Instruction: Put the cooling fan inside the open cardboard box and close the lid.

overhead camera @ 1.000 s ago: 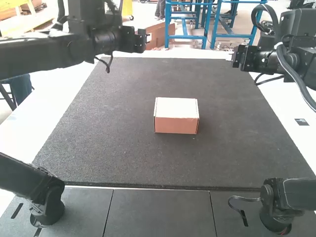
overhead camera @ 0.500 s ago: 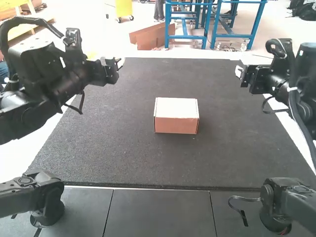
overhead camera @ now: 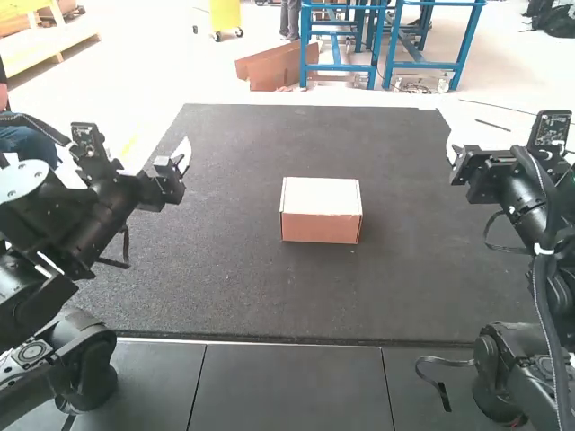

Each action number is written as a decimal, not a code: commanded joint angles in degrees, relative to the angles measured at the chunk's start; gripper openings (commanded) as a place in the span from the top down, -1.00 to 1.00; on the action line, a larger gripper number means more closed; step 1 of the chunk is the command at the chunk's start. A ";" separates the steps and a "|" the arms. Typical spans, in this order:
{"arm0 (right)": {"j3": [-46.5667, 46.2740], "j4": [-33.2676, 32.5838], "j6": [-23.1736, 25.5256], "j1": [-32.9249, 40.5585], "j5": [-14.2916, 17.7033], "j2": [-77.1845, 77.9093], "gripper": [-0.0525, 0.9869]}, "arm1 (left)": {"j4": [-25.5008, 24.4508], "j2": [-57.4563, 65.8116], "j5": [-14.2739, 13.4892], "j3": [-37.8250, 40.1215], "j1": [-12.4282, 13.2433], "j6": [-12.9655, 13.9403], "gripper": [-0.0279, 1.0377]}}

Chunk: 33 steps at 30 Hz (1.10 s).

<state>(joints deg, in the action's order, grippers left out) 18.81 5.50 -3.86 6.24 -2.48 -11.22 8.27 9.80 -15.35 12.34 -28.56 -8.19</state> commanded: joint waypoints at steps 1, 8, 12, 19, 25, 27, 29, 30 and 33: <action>-0.97 1.27 -0.36 -0.79 1.34 0.76 -0.85 | 0.16 -4.35 -1.34 -1.88 0.17 0.54 -0.86; -5.45 6.37 -0.36 -1.14 2.30 2.35 -0.85 | 0.08 -9.54 -1.34 -6.54 0.17 0.54 -0.86; -9.58 7.07 -0.62 -1.23 2.92 4.46 -0.85 | 1.57 -9.80 -1.61 -8.65 0.26 0.71 -0.87; -16.08 6.72 -3.44 -1.23 2.66 11.66 -0.85 | 4.30 -9.80 -1.70 -12.25 0.26 1.51 -0.86; -18.81 5.31 -3.00 -1.76 4.33 11.40 -0.85 | 1.48 -9.80 -2.58 -12.43 1.13 1.24 -0.86; -18.81 3.56 -1.86 -1.76 4.24 11.40 -0.85 | -0.27 -9.80 -2.58 -12.43 2.36 1.15 -0.86; -18.81 2.15 -1.50 -1.76 4.06 11.40 -0.85 | -1.59 -9.80 -2.58 -12.43 4.12 0.80 -0.86; -18.81 1.45 -1.50 -1.85 3.80 11.40 -0.85 | -2.12 -9.80 -2.58 -12.43 5.18 0.63 -0.86; -18.81 0.39 -1.33 -1.85 3.71 11.40 -0.85 | -4.58 -9.80 -2.58 -12.43 8.60 -0.69 -0.86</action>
<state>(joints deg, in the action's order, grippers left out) 0.19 5.85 -5.93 5.13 0.73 -0.40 4.32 0.69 -17.21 0.32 -22.33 -7.68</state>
